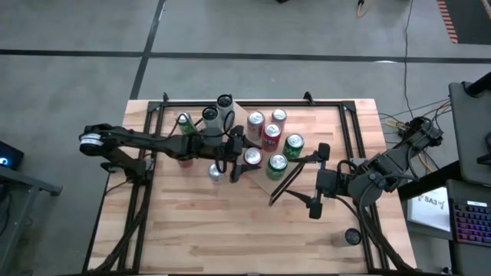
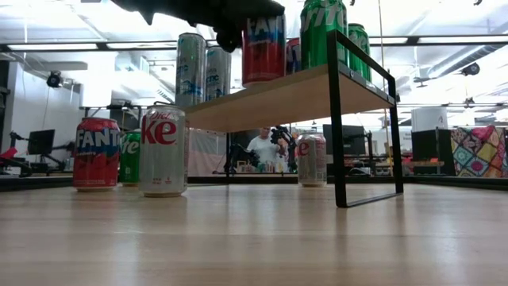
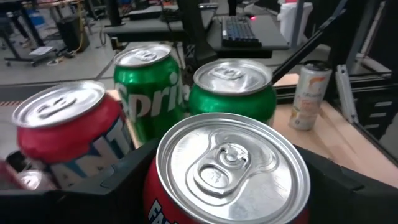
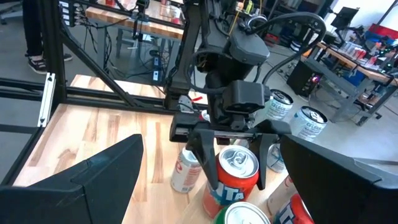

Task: Place canned beverage on shelf
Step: Put the right orange soda can on the shelf aligned with the other orange soda can

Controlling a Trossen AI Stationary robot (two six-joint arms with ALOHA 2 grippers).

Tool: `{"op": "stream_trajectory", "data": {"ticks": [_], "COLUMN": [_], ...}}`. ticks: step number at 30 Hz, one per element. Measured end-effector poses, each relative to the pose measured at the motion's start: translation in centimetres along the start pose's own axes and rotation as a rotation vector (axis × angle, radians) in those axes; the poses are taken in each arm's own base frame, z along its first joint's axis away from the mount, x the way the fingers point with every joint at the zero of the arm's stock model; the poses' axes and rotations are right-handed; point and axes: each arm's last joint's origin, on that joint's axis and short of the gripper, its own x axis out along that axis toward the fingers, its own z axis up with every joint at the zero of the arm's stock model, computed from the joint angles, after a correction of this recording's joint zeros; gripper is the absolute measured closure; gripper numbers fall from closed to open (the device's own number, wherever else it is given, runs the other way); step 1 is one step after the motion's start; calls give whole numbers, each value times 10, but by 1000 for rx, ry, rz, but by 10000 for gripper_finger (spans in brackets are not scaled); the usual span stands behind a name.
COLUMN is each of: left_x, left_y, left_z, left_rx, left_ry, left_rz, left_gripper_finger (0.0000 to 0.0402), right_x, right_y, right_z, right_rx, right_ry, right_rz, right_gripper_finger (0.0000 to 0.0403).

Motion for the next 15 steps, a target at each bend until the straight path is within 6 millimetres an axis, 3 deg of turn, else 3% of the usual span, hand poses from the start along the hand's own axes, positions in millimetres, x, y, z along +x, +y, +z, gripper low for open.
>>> {"op": "stream_trajectory", "data": {"ticks": [7,15], "left_x": [0,0], "left_y": [1,1], "left_z": [-1,0], "left_rx": [-19,-16], "left_ry": [4,-2], "left_rz": [26,30], "left_gripper_finger": [92,102], "right_x": [0,0], "right_y": [0,0], "right_z": [0,0], "right_rx": [-1,2], "right_ry": [1,1], "right_rz": [0,0], "right_gripper_finger": [35,35]}}
